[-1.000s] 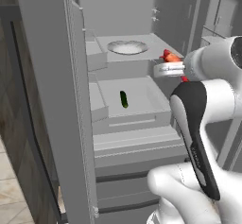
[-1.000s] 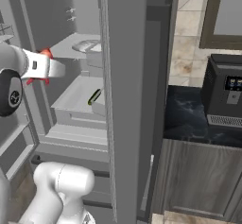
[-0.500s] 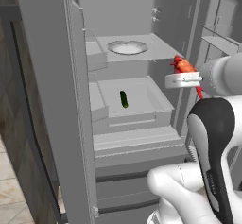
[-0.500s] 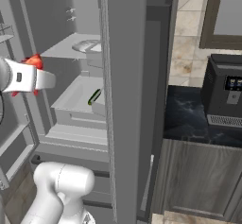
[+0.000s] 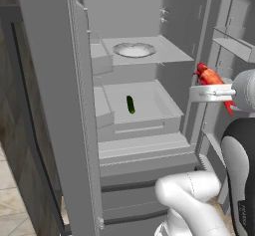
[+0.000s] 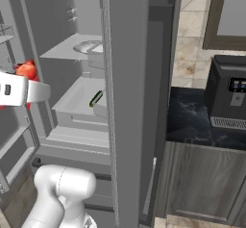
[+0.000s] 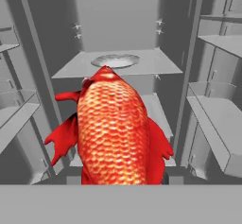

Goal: Transport the fish from the fridge to the microwave and turn on the microwave.

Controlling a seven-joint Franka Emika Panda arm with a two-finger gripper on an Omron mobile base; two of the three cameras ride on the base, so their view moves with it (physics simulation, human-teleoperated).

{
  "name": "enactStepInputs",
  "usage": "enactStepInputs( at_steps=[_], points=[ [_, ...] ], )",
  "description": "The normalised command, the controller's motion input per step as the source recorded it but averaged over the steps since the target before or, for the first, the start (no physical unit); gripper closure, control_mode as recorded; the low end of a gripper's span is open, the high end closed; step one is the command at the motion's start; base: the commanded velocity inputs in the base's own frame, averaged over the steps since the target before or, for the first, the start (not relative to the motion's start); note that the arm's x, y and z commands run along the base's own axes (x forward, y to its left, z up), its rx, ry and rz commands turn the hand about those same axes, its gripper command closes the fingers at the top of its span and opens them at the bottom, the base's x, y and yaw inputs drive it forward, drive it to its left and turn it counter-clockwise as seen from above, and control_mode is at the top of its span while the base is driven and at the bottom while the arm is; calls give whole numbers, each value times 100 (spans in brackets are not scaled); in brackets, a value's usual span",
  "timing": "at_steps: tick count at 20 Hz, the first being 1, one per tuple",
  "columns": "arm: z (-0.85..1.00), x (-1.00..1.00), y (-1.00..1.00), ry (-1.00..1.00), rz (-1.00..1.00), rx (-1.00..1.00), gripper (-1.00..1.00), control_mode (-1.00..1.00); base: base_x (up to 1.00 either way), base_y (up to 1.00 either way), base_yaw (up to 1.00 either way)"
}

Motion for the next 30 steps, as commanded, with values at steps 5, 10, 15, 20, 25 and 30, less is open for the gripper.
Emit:
enactStepInputs(
  at_steps=[5, 10, 15, 20, 25, 30],
  points=[
    [0, -4, -11, 2, 0, 0, 100, -100, 0, 0, 0],
    [0, -1, -11, 5, 0, 0, 100, -100, 0, 0, 0],
    [-2, 0, -6, 6, 0, 0, 100, -100, 0, 0, 0],
    [-4, 0, 0, 7, 0, 0, 100, -100, 0, 0, 0],
    [-4, 0, 0, 8, 0, 0, 100, -100, 0, 0, 0],
    [-5, 0, 0, 2, 0, 0, 100, -100, 0, 0, 0]
  ],
)
